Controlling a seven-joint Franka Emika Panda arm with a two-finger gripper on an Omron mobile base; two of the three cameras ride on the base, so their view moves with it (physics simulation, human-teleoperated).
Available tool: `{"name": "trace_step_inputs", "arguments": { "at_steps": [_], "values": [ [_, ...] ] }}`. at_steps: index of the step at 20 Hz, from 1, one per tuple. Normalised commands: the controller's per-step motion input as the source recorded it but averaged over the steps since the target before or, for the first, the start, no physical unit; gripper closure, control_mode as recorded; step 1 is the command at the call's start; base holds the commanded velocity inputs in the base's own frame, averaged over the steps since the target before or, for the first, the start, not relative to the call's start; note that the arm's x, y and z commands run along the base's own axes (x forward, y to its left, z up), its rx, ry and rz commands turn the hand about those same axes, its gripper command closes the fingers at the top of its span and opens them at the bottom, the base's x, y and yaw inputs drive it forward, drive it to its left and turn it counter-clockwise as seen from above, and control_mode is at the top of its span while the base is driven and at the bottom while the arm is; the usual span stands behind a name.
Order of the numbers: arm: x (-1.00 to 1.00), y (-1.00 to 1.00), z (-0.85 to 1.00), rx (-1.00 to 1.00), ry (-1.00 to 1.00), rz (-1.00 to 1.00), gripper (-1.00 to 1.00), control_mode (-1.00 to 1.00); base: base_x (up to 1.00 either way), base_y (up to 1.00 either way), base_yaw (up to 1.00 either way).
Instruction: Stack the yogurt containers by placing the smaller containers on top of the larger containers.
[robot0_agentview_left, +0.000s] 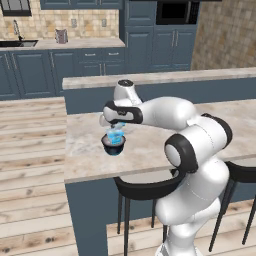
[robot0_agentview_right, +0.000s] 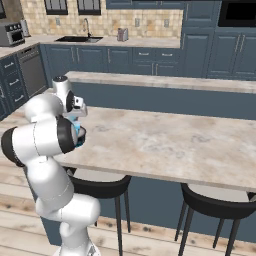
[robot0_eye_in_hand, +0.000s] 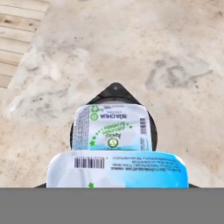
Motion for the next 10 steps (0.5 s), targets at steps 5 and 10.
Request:
{"name": "trace_step_inputs", "arguments": {
  "at_steps": [5,10],
  "values": [
    [0.09,0.0,-0.09,0.0,0.0,0.0,1.0,-1.0,0.0,0.0,0.0],
    [0.08,0.0,-0.06,0.0,0.0,0.0,1.0,-1.0,0.0,0.0,0.0]
  ]
}}
